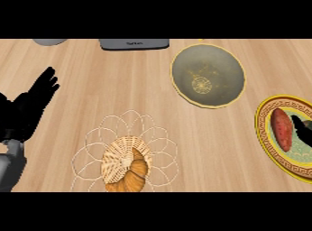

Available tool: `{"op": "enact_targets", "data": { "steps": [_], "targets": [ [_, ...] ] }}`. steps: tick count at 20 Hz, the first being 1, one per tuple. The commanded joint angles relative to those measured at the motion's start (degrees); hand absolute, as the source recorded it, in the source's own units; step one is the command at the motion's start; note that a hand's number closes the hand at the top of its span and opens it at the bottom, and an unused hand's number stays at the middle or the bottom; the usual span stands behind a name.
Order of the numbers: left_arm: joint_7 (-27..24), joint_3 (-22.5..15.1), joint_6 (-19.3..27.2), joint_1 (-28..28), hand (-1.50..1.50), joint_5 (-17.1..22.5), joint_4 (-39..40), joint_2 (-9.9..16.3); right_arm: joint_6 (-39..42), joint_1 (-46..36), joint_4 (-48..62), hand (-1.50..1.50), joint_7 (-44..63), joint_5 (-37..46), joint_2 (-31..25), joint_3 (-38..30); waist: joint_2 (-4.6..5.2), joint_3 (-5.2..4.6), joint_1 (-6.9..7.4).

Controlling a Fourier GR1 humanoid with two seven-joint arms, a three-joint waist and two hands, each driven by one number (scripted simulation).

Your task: Pick the squash from the plate and place it in the bowl

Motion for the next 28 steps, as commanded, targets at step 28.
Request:
{"op": "enact_targets", "data": {
  "steps": [28],
  "targets": [
    [-2.3,2.0,-9.3,1.7,0.00,1.4,3.0,-3.2,28.1,-9.2,-18.2,-1.50,63.4,22.1,-19.3,10.4,-0.36,-0.04,2.88]
  ]
}}
